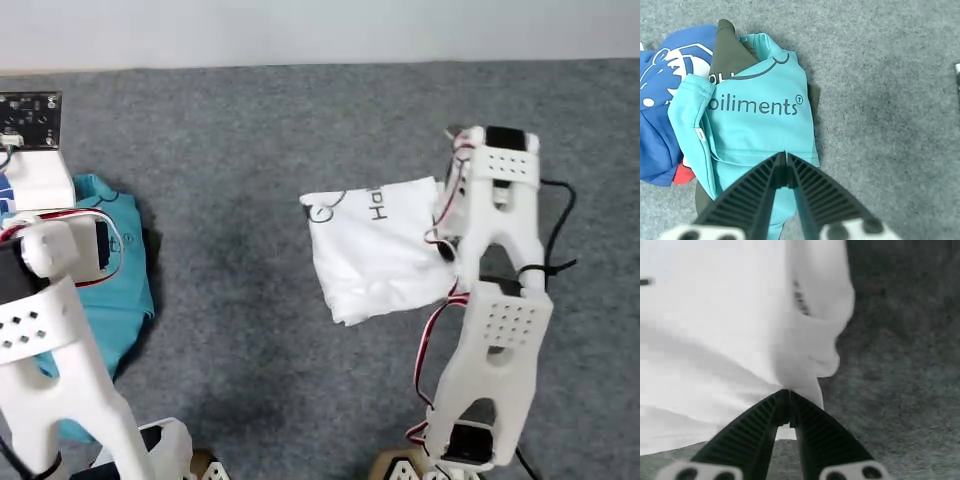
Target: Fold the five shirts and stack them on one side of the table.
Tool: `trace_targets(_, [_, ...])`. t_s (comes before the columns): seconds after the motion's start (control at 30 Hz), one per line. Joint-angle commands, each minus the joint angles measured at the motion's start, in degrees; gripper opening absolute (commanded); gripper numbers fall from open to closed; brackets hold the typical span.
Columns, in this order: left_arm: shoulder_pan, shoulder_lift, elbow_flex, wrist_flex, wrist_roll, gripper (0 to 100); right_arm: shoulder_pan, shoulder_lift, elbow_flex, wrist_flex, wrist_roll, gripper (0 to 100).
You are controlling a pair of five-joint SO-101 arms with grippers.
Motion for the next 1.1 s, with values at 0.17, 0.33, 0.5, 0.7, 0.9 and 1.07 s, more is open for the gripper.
trace_targets(0.17, [-0.18, -1.14, 0.13, 0.26, 0.18, 1, 0.84, -8.48, -4.04, 2.68, -0.35, 0.9])
trace_targets(0.33, [-0.18, -1.23, 0.13, 0.26, 0.18, 1, -1.45, -20.62, 3.96, 2.77, -0.35, 0.9])
trace_targets(0.5, [-0.18, -1.23, 0.13, 0.26, 0.18, 1, -3.3, -27.03, 18.99, 1.63, -0.35, 0.9])
trace_targets(0.7, [-0.18, -1.23, 0.13, 0.26, -3.52, 1, -1.8, -26.95, 35.16, -14.37, 1.67, 0.9])
trace_targets(0.9, [-0.18, -1.23, 0.13, 0.26, -4.22, 1, -1.98, -28.09, 39.65, -18.42, 2.2, 0.9])
trace_targets(1.07, [-0.18, -1.23, 0.13, 0.26, -4.31, 1, -4.18, -35.03, 33.14, -9.63, 2.2, 0.9])
